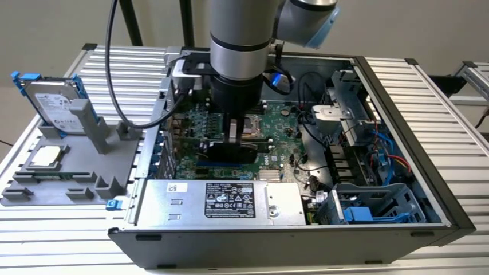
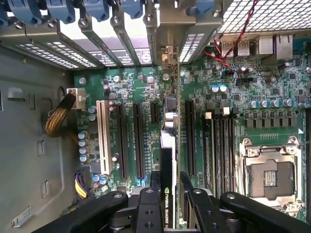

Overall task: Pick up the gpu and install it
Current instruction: 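Insert the gpu into the slot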

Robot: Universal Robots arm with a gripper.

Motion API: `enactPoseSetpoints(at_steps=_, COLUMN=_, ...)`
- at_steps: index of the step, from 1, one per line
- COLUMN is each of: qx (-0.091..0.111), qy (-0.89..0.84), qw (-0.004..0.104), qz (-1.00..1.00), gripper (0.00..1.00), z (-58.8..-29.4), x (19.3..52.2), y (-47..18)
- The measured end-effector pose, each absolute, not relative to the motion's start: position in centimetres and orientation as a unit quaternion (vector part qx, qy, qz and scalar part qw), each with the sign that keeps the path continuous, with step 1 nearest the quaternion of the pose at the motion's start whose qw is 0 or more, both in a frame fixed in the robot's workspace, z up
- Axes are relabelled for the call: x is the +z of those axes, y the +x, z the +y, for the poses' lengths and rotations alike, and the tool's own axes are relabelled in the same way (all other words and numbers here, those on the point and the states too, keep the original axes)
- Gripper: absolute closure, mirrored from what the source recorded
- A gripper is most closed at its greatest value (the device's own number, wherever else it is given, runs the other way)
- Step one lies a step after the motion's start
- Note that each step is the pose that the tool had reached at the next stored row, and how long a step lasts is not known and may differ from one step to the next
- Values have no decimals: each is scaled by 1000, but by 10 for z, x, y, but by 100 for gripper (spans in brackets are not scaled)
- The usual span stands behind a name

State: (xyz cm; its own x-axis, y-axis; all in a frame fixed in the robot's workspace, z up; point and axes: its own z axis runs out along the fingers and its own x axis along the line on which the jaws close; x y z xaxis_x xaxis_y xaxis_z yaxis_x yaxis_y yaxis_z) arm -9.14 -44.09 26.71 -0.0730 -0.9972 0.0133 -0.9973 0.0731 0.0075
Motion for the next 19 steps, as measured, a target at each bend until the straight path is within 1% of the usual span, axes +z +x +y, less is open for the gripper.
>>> enactPoseSetpoints(at_steps=19, qx=2, qy=684, qw=7, qz=-729, gripper=100, z=-440, x=265, y=-93)
